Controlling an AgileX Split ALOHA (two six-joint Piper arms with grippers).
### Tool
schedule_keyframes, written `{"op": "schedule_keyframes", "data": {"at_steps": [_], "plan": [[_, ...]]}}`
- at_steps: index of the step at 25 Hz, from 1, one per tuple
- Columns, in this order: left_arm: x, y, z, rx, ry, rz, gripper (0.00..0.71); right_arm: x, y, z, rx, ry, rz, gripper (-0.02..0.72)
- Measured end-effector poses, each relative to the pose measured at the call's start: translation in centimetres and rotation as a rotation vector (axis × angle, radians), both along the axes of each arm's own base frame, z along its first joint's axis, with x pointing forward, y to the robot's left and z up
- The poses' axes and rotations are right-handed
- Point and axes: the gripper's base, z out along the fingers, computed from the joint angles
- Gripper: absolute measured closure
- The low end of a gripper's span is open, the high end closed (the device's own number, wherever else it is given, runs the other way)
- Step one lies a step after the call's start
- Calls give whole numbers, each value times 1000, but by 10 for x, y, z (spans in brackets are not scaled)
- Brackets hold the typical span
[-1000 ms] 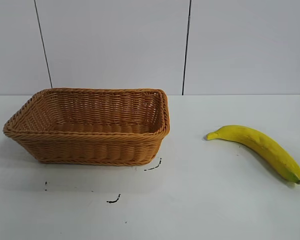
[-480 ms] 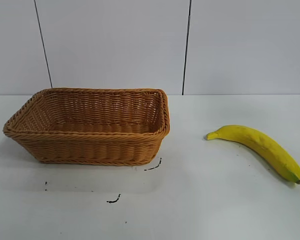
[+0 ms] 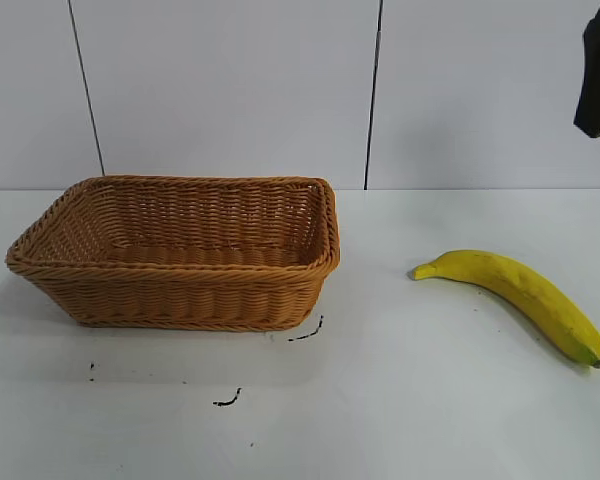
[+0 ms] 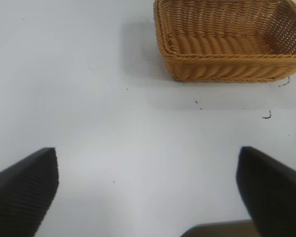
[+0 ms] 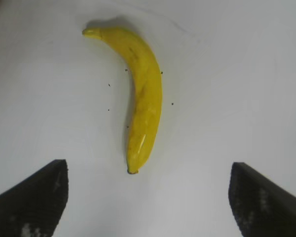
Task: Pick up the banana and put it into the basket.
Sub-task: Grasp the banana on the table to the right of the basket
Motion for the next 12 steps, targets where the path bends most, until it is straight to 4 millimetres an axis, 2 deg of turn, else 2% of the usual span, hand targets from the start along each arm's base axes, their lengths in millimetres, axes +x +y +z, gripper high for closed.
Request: {"op": "schedule_keyframes", "data": {"at_steps": [5, 12], "plan": [[0, 0, 0, 0, 0, 0, 15, 11, 15, -28, 9, 43, 21, 71], [0, 0, 0, 0, 0, 0, 15, 29, 9, -75, 8, 106, -49, 71]]}}
